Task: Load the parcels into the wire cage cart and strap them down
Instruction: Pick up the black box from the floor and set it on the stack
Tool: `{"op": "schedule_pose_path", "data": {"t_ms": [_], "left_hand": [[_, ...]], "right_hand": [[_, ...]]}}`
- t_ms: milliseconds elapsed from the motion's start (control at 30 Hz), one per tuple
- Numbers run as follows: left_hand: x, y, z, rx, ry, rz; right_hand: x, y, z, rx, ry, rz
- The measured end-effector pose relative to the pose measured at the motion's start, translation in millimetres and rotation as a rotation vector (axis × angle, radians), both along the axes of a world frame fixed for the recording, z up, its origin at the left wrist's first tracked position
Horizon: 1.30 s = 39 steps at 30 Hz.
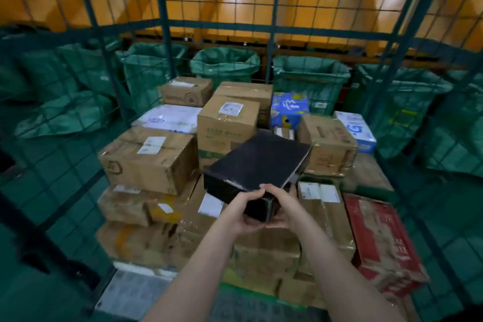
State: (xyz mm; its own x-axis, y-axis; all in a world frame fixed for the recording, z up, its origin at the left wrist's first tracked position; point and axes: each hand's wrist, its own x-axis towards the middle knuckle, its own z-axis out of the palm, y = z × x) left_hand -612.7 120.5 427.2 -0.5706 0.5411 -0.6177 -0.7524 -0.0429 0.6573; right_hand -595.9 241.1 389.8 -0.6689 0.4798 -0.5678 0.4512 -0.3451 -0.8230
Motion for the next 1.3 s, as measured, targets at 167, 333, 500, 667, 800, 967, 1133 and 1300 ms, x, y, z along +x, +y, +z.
{"op": "schedule_pose_path", "data": {"t_ms": [167,333,500,667,800,967,1133,1300], "left_hand": [[-33,31,-7,-0.003,0.001,-0.178],[-59,54,-19,-0.123,-0.039,-0.268],[-92,73,-28,0.018,-0.184,0.047],[-120,109,-29,0.063,-0.211,0.149],[-143,144,-37,0.05,-0.202,0.185],[-169,179,-52,-0.014,-0.192,0.267],[-196,204,-71,-0.048,-0.156,0.269],[-216,228,-96,-0.069,-0.071,0.192]], "right_hand": [[-13,26,2,0.07,0.077,-0.258],[-24,58,8,0.277,0.053,-0.257],[-46,87,12,0.275,0.105,-0.13],[-73,123,6,0.163,0.098,-0.12],[-101,161,4,0.166,0.093,-0.031],[-141,190,-31,0.179,0.032,0.034],[-159,203,-46,0.174,0.048,0.001],[-174,220,-62,-0.076,-0.057,0.093]]}}
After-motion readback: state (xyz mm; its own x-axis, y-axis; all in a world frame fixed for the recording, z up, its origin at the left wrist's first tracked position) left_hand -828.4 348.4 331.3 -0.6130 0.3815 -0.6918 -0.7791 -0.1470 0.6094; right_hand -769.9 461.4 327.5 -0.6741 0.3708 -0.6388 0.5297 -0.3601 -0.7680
